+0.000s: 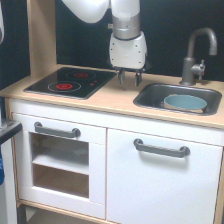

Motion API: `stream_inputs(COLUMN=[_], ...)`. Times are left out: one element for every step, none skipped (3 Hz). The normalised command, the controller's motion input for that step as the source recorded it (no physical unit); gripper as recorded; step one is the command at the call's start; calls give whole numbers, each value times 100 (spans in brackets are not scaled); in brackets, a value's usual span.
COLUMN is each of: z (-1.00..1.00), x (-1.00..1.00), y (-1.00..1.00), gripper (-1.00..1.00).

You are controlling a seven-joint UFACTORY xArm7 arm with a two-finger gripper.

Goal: Place the pot in the sink

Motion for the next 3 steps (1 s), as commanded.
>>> stream_inputs(z=[29,32,33], x=[-25,-29,-28], y=[-5,-9,-9], gripper=[100,100,100])
